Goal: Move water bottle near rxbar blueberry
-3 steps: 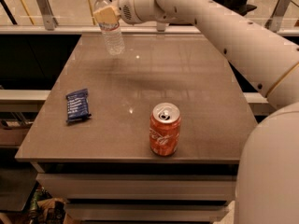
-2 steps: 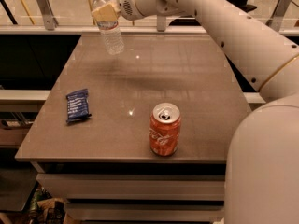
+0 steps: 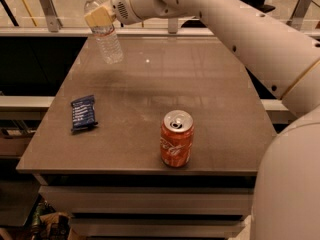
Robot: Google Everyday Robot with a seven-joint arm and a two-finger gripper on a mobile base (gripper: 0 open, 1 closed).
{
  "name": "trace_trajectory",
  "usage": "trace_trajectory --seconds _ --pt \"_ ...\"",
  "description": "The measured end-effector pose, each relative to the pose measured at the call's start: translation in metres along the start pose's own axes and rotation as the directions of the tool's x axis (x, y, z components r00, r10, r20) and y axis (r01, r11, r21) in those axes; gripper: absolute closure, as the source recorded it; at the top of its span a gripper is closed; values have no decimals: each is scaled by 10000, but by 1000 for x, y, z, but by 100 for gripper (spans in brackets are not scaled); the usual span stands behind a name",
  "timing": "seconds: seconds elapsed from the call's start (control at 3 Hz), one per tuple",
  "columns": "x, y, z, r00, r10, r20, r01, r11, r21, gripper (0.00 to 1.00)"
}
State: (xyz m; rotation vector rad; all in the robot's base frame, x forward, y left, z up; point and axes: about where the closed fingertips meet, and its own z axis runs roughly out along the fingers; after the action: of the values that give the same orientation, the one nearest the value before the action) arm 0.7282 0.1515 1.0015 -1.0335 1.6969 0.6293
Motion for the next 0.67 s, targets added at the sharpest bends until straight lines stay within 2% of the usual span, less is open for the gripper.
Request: trace_trajectory --seconds 0.33,0.67 --pt "8 22 16 9997 73 236 -73 10000 -2 100" --pt "11 42 28 9970 111 766 -110 9999 -8 100"
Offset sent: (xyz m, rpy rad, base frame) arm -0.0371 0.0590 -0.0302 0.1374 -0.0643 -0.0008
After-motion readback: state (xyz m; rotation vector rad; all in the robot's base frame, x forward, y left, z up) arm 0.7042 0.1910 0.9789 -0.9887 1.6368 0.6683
